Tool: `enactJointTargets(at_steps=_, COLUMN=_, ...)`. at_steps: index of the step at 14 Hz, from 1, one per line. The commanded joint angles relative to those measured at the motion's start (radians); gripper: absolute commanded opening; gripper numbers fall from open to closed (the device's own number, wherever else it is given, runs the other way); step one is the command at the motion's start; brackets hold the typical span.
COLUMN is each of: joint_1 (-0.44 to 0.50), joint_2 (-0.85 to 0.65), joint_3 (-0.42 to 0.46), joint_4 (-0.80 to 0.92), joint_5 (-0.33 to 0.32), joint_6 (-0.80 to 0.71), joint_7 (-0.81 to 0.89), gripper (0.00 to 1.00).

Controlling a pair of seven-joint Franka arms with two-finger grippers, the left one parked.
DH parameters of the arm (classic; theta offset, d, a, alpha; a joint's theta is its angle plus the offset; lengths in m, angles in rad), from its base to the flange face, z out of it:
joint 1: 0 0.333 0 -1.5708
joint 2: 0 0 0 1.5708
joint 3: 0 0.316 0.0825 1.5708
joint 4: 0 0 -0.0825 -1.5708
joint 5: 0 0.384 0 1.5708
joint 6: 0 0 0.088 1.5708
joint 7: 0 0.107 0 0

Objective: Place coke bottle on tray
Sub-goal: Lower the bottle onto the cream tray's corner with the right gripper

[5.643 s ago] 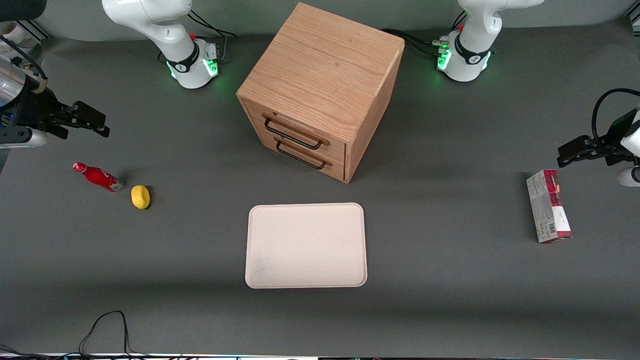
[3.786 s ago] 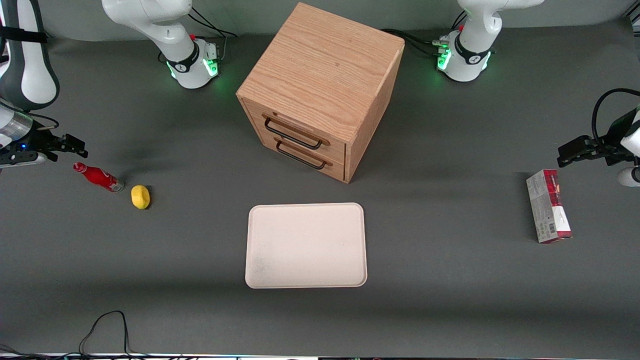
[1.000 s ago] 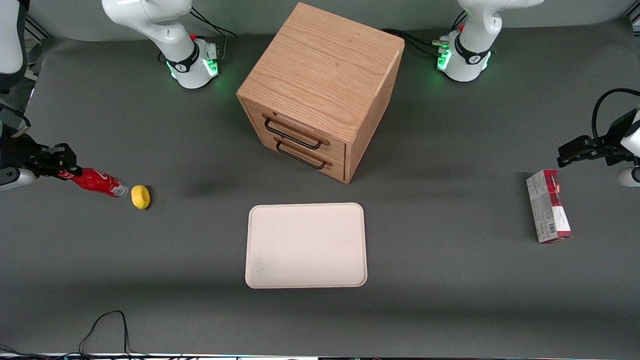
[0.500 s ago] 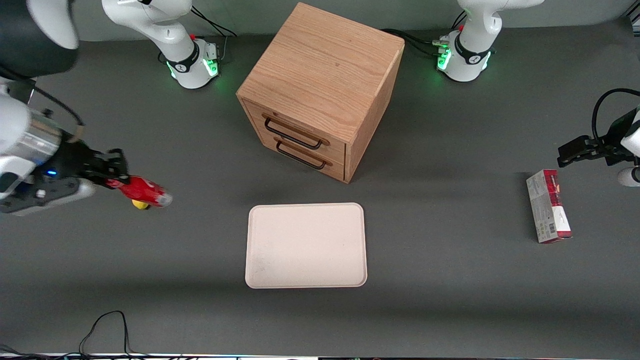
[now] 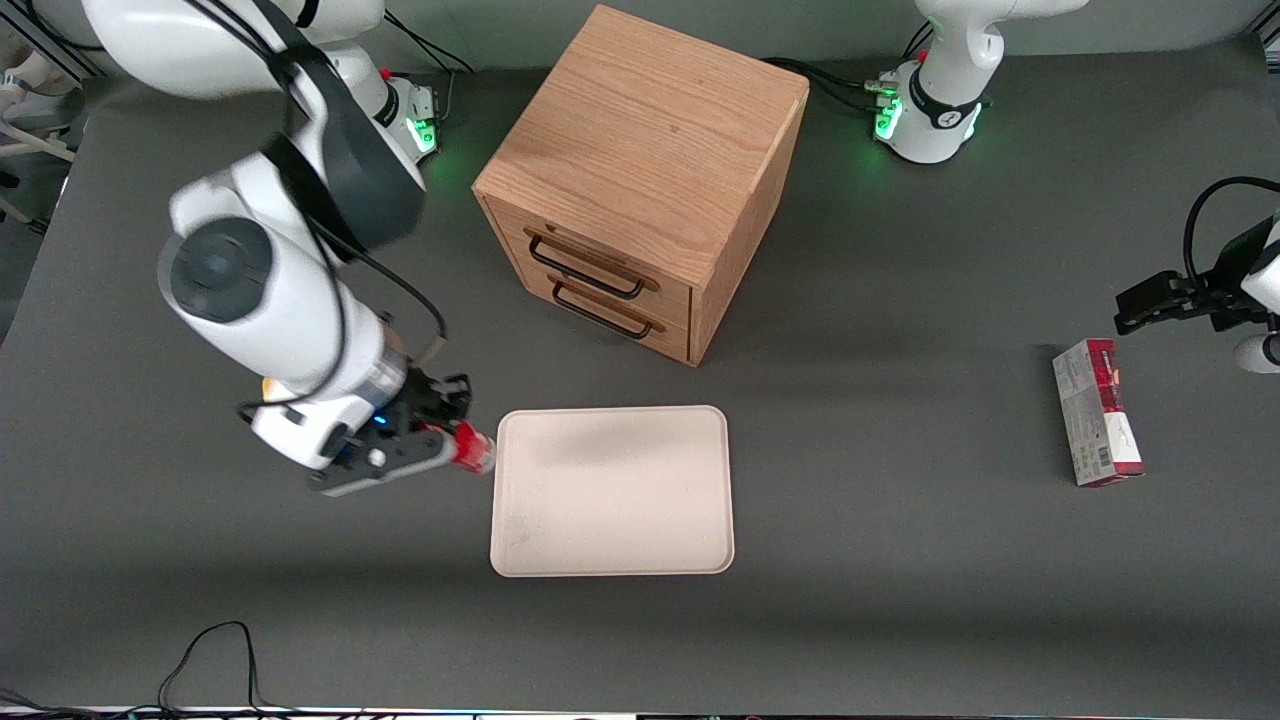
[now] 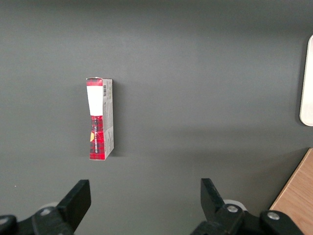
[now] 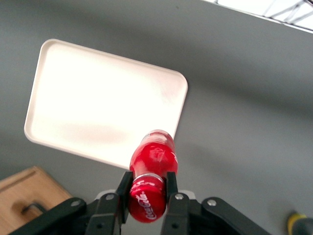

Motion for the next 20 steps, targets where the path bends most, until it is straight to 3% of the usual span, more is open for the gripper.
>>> enactJointTargets(at_steps=1, joint_1=0.019, joint_2=0.115, joint_3=0.020, joint_4=0.056, joint_5=-0.099, joint_6=0.100, joint_7=0.032, gripper=0.08)
enactJointTargets(at_steps=4, joint_1=0.016, joint_2=0.156, joint_3=0.018, joint_4=-0.009, joint_5=-0.173, joint_6=0.217, joint_7=0.044, gripper=0.12)
enactJointTargets(at_steps=9, joint_1=0.016, joint_2=0.204, joint_3=0.014, joint_4=-0.018, joint_5=-0.215, joint_6=0.301, joint_7=0.050, gripper=0.15)
enactJointTargets(at_steps=12, joint_1=0.016, joint_2=0.216, joint_3=0.014, joint_4=-0.020, joint_5=-0.210, joint_6=0.317, joint_7=0.065, gripper=0.29)
enactJointTargets(at_steps=15, joint_1=0.016, joint_2=0.231, joint_3=0.012, joint_4=-0.020, joint_5=-0.210, joint_6=0.320, joint_7=0.084, gripper=0.30)
enactJointTargets(at_steps=16, joint_1=0.016, joint_2=0.233, joint_3=0.012, joint_4=-0.020, joint_5=-0.212, joint_6=0.321, joint_7=0.084, gripper=0.59)
enactJointTargets(at_steps=17, joint_1=0.016, joint_2=0.233, joint_3=0.011, joint_4=-0.020, joint_5=-0.212, joint_6=0.329, joint_7=0.087, gripper=0.99)
enactJointTargets(at_steps=20, joint_1=0.013, joint_2=0.231, joint_3=0.009, joint_4=-0.029, joint_5=-0.209, joint_6=0.349, joint_7=0.088, gripper=1.00)
